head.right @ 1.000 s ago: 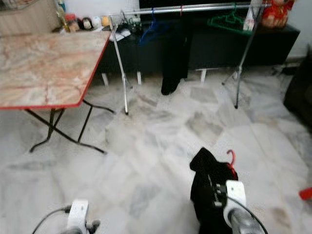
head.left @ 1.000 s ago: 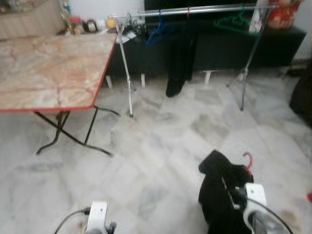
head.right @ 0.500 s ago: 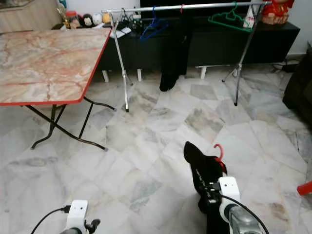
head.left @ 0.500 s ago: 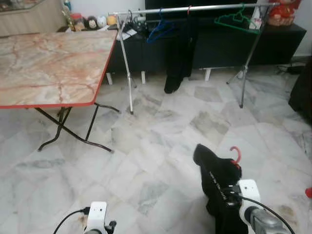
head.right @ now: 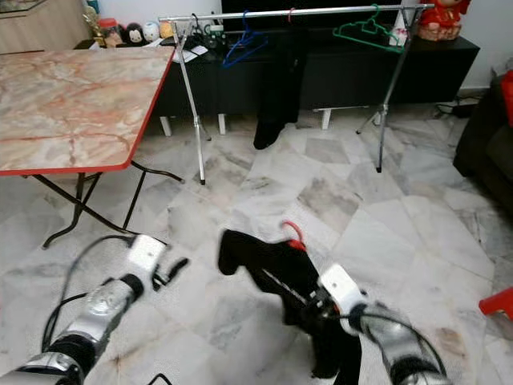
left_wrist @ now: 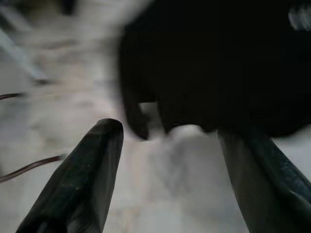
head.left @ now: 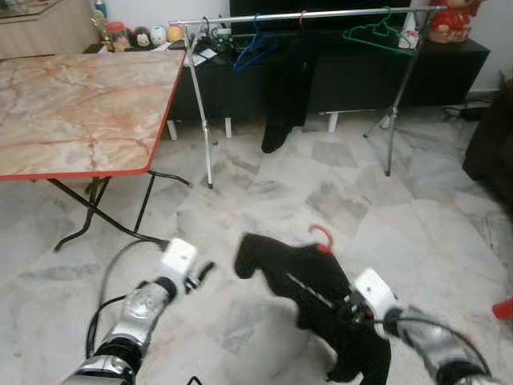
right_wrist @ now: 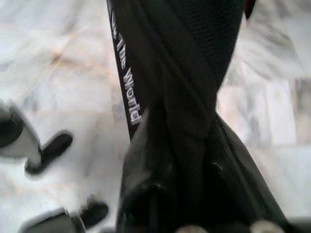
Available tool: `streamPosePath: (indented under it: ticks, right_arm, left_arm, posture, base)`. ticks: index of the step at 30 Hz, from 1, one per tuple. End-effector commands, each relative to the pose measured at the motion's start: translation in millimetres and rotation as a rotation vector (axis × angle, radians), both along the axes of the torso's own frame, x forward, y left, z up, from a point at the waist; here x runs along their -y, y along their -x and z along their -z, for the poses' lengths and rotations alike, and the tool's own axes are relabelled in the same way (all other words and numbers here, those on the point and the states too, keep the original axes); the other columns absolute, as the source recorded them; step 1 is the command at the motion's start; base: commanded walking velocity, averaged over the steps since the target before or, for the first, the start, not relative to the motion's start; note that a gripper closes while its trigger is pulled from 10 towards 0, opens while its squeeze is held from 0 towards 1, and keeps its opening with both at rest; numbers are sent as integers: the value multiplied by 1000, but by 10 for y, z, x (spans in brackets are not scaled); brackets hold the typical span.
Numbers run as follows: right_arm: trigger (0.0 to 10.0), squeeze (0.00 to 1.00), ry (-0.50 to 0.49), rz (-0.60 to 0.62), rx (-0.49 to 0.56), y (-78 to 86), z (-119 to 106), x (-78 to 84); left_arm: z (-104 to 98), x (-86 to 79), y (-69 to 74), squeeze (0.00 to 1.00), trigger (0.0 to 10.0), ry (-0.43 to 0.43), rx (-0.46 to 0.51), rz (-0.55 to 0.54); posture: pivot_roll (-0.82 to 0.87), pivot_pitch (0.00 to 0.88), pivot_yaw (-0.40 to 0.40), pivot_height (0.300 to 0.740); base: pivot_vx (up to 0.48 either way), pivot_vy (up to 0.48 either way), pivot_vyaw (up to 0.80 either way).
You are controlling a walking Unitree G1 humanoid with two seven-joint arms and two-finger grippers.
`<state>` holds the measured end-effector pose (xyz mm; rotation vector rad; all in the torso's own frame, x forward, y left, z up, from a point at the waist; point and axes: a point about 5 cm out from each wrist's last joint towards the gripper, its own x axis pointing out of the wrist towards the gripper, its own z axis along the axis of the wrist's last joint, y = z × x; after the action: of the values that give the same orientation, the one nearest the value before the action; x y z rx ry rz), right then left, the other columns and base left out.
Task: Hang hanger
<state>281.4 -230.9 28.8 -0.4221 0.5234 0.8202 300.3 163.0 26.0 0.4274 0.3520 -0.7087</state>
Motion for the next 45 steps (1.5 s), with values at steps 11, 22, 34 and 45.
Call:
streamPosePath:
  ticks: [11, 22, 34, 45]
  right_arm:
    - [10000, 0, 139, -317, -89, -53, -322, 165]
    - [10000, 0, 81, -420, 1, -189, -539, -62]
    - [10000, 0, 66, -467, -1, -211, -642, -114]
    - [10000, 0, 66, -459, 22, -244, -714, -112]
  left_arm:
    - [-146, -236, 23, 0, 10000, -117, -108, 220]
    - [-34, -275, 148, 0, 10000, -49, -295, 229]
    - [-34, -199, 7, 0, 10000, 23, -237, 42]
    - [57, -177, 82, 0, 0, 26, -280, 62]
  posture:
    - [-71, 0, -11, 727]
    - [-78, 0, -13, 727]
    - [-88, 0, -15, 727]
    - [-88, 0, -15, 727]
  base:
    - [0, 0, 0]
    - [0, 0, 0]
    - [0, 0, 0]
    - [0, 0, 0]
